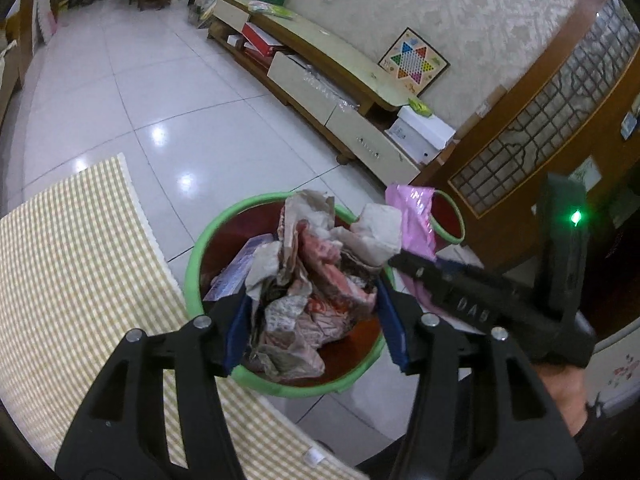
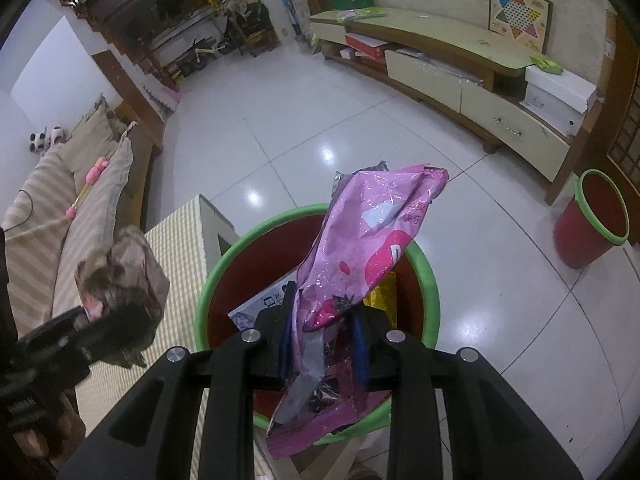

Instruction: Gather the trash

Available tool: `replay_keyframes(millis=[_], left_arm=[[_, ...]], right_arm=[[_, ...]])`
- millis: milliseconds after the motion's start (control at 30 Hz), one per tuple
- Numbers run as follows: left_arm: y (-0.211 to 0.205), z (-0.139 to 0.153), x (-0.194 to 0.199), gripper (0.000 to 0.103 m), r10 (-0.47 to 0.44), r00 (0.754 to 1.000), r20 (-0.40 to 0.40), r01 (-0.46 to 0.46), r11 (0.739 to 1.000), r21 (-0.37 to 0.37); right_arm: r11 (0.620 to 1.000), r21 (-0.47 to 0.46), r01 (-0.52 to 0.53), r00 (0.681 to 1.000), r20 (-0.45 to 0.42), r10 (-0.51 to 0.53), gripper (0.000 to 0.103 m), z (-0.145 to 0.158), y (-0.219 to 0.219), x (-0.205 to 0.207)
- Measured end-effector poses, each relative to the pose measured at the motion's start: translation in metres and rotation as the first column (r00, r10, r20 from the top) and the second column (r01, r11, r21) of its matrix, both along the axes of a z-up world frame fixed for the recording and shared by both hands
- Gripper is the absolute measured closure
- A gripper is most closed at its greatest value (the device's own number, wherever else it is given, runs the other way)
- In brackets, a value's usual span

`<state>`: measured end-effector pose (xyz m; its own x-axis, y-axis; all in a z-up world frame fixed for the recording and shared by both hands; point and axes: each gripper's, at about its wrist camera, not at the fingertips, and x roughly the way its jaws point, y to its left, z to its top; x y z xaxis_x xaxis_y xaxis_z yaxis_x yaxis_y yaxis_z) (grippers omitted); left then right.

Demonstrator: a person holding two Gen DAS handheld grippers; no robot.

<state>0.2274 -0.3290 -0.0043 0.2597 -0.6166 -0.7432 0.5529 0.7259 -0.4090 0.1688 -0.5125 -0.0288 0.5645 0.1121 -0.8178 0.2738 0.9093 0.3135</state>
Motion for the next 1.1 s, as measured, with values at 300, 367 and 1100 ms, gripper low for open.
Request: replay_keyframes(millis=[300, 367, 1100], left_arm=[[0.005, 0.006, 0.008, 0.006, 0.059, 0.998, -0.017, -0.060, 0.998, -0.033], [0.010, 0.007, 0.008, 0.006, 0.069, 0.997, -0.026, -0.070, 0.997, -0.039], [0.182, 0.025, -0.042, 0.006, 0.404, 0.897, 0.179, -0.421, 0.905, 0.066]], right_arm=[[0.999, -0.031, -0.017, 1.000, 0.025, 0.018, 0.020, 0.003, 0.006, -0.001], [0.999, -0.037, -0.018, 0.999, 0.034, 0.019, 0.015, 0.004, 0.009, -0.002], [0.980, -0.106, -0.167, 0.976, 0.125, 0.180, 0.007, 0.027, 0.137, -0.019]])
